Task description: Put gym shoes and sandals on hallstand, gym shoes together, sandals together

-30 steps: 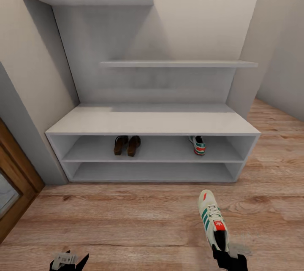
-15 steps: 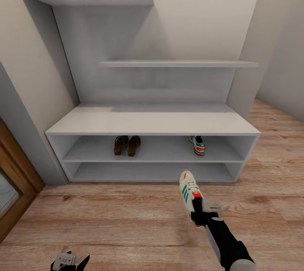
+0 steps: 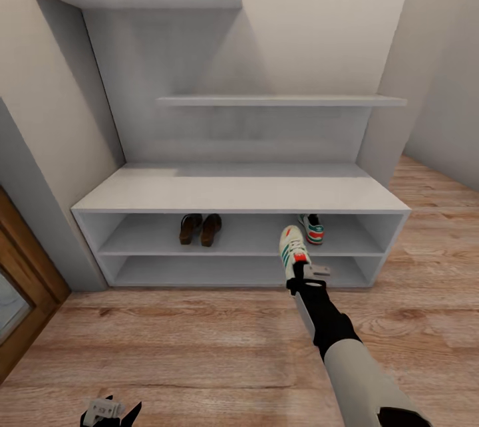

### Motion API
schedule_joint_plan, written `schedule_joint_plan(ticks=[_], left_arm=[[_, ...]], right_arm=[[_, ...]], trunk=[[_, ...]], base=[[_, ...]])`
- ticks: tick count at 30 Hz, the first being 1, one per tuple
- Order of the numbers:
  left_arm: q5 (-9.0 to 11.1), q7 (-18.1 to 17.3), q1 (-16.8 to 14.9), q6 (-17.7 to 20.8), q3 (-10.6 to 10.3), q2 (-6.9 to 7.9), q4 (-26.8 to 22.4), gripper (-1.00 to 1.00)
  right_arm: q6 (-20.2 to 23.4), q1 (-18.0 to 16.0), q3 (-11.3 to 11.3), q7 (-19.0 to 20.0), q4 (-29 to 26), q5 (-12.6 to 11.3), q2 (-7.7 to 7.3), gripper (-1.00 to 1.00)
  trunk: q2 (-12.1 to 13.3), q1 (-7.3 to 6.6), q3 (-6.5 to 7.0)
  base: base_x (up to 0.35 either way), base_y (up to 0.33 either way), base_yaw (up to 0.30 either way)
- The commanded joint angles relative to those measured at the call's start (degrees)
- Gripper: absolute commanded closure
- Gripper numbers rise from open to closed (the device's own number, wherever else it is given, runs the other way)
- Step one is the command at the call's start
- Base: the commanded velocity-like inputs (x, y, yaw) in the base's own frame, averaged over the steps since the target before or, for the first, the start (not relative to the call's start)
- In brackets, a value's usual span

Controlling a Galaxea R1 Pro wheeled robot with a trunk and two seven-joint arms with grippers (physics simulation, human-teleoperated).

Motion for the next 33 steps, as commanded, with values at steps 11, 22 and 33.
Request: schedule_joint_plan(ticks=[11, 22, 33], left_arm=[[-1.1, -0.9, 0.0, 0.1, -0.2, -0.13, 0.1, -1.0], [-0.8, -0.4, 0.2, -0.1, 0.4, -0.41, 0.2, -1.0], [-1.0, 0.2, 0.2, -0.1, 0.3, -0.5, 0.2, -1.0]], right_arm=[[-0.1, 0.0, -0.3, 0.4, 0.6, 0.6, 0.07, 1.0], [0.9, 0.0, -0.4, -0.1, 0.1, 0.6, 0.07, 1.0], [1.4, -0.1, -0.6, -0.5, -0.1, 0.6, 0.07, 1.0]], trunk=[[0.0, -0.01, -0.05], [0.0, -0.01, -0.05], [0.0, -0.01, -0.05]], base=[[0.0, 0.0, 0.0], [0.0, 0.0, 0.0], [0.0, 0.0, 0.0]])
